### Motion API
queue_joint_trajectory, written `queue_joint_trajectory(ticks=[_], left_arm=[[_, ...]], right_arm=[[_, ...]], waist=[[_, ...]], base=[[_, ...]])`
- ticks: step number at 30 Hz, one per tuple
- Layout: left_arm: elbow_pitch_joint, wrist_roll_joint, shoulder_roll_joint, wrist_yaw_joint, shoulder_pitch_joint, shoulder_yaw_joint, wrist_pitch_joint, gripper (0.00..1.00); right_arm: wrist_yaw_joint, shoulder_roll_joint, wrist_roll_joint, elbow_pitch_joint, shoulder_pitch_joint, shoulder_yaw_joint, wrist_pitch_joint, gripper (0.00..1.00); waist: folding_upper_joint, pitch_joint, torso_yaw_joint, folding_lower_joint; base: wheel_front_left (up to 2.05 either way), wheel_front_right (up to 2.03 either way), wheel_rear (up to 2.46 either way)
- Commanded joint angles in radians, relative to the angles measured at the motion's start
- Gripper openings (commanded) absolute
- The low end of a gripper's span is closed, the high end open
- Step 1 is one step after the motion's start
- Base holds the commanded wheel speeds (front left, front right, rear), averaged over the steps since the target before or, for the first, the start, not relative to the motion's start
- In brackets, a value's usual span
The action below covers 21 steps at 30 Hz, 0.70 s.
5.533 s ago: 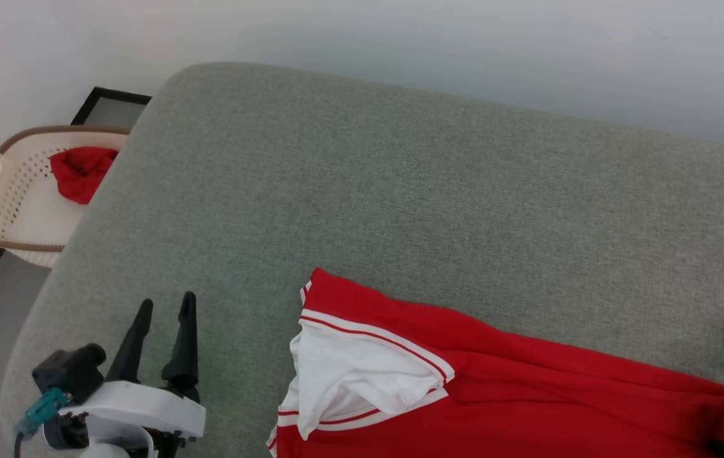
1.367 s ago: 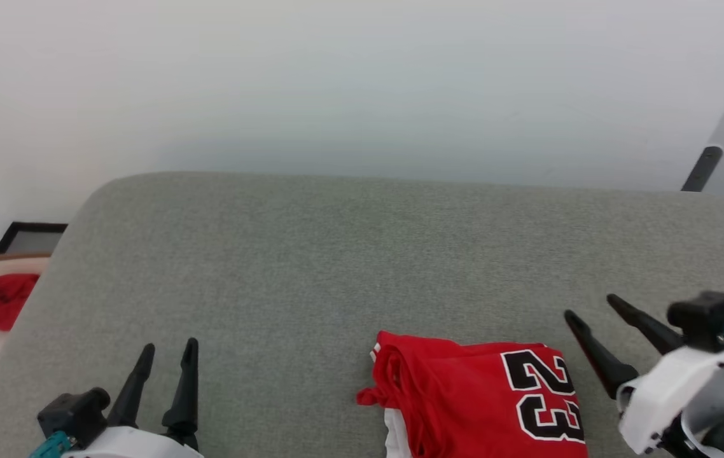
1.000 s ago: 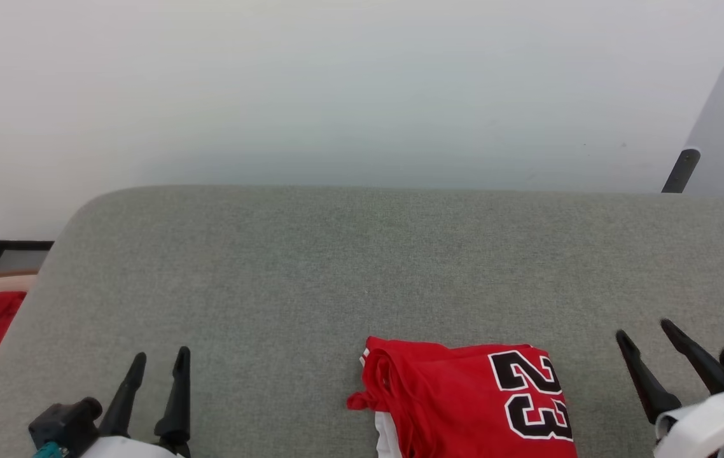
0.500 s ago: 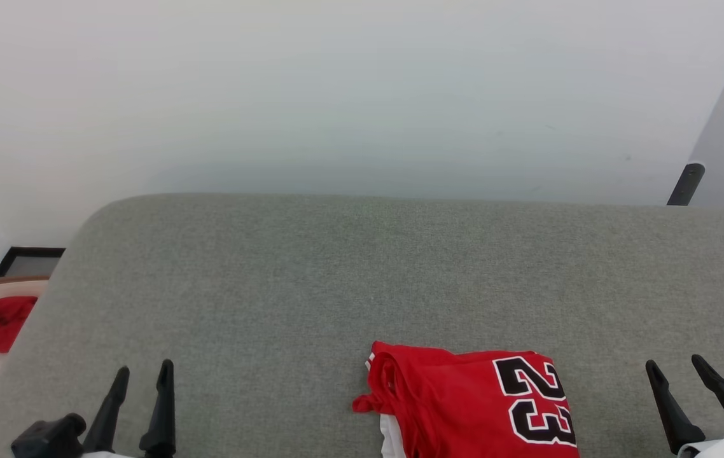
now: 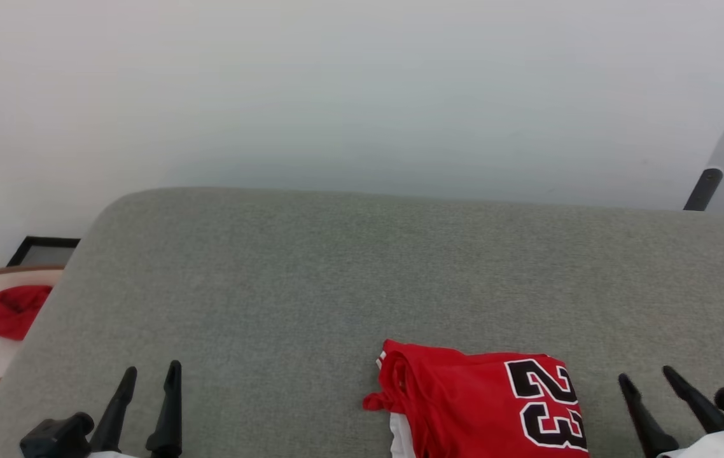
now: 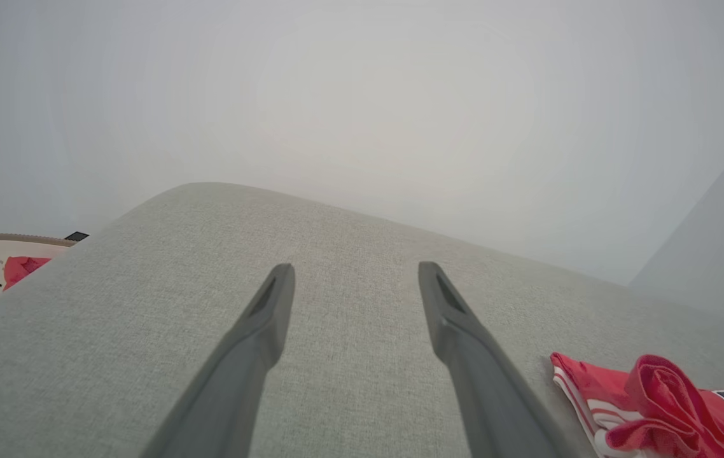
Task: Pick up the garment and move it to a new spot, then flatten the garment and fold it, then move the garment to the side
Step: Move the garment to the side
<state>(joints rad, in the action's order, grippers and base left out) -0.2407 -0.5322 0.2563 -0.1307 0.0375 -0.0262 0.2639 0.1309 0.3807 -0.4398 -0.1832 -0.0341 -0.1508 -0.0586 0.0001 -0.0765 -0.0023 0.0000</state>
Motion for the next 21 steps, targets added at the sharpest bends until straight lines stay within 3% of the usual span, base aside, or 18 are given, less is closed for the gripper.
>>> queue_joint_trajectory(ticks=[1, 8, 21], left_arm=[[0.001, 0.003, 0.005, 0.0, -0.005, -0.001, -0.001, 1.0], [0.007, 0.0, 0.012, 0.0, -0.002, -0.012, -0.001, 1.0], [0.01, 0.004, -0.011, 0.0, -0.033, -0.038, -0.001, 1.0]], right_arm=[[0.0, 0.003, -0.016, 0.006, 0.011, -0.013, 0.012, 1.0], [0.0, 0.019, -0.033, 0.008, 0.027, -0.055, 0.117, 1.0], [0.0, 0.033, -0.056, 0.012, 0.028, -0.053, 0.42, 1.0]], waist=[[-0.0001, 0.007, 0.011, 0.0], [-0.0001, 0.037, 0.058, 0.0], [-0.0001, 0.112, 0.128, 0.0]], base=[[0.0, 0.0, 0.0], [0.0, 0.0, 0.0], [0.0, 0.0, 0.0]])
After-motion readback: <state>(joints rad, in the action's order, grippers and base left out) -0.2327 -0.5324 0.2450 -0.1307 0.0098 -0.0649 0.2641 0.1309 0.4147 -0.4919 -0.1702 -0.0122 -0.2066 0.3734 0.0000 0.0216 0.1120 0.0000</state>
